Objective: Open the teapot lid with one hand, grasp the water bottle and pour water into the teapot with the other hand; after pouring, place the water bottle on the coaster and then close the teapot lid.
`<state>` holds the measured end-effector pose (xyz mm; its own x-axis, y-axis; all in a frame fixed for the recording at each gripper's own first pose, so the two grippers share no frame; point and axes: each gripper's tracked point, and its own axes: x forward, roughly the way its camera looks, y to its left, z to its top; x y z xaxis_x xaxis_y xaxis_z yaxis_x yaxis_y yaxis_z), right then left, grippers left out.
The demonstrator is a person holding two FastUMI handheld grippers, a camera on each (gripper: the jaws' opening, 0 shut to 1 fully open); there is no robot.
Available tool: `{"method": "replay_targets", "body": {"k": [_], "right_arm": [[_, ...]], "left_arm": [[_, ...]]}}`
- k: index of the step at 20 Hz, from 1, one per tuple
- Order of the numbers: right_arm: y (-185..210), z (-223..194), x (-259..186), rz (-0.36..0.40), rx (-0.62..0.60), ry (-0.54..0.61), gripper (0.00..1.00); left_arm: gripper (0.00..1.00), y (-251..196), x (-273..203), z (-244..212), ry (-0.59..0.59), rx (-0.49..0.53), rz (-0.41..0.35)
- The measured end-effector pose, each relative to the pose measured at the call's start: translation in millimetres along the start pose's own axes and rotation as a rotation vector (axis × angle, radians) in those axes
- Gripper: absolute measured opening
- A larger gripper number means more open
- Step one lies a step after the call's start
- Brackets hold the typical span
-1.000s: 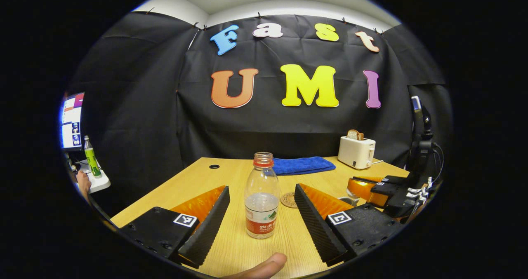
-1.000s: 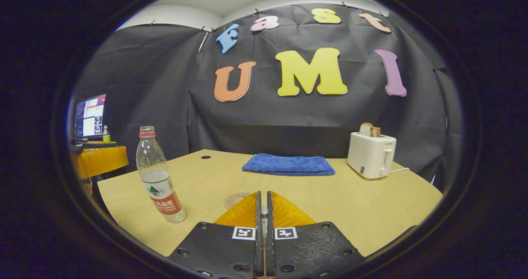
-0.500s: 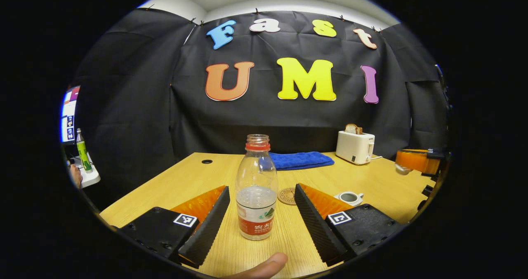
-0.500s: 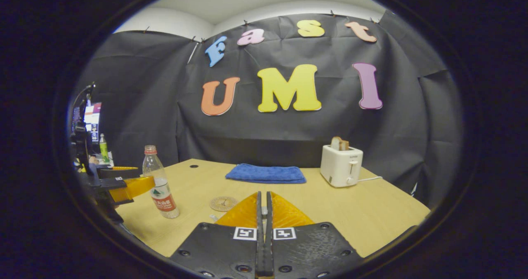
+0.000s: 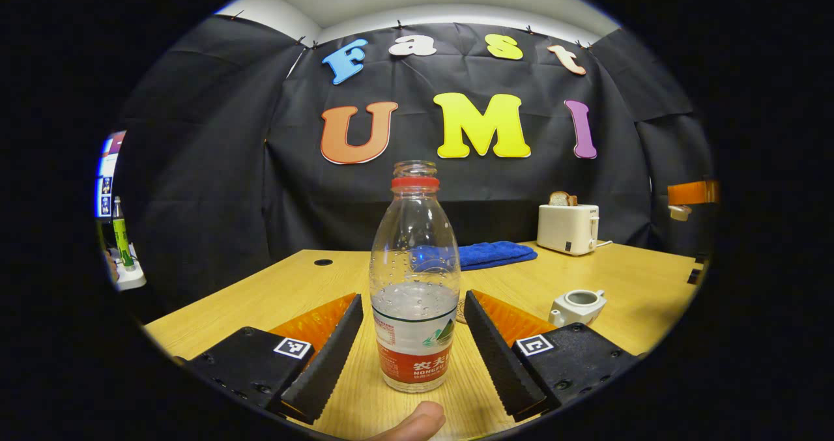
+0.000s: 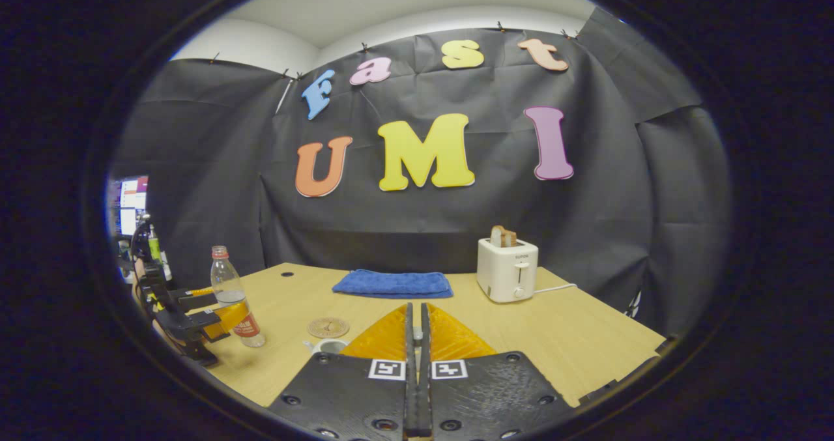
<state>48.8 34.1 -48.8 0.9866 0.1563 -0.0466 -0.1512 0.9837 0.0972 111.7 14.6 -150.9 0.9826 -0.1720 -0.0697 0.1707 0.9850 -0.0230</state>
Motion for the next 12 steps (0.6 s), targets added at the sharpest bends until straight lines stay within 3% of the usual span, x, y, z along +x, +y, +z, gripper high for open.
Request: {"method": "replay_targets", "body": {"k": [3, 5, 8, 12], "right_arm": [[-1, 1, 1, -0.006, 0.004, 0.000, 0.00], [-1, 1, 1, -0.012, -0.008, -0.004, 0.00], [4, -1, 1, -0.002, -0.018, 0.001, 0.00], [3, -3, -1, -0.001, -0.032, 0.008, 0.00]], "left_arm": [[0.91, 2, 6, -3, 0.012, -0.009, -0.012], [0.80, 0, 8, -5, 0.025, -0.042, -0.014], [0.77, -1, 5, -3, 0.040, -0.026, -0.007], [0.76, 11, -6, 12, 0.052, 0.065, 0.069]]}}
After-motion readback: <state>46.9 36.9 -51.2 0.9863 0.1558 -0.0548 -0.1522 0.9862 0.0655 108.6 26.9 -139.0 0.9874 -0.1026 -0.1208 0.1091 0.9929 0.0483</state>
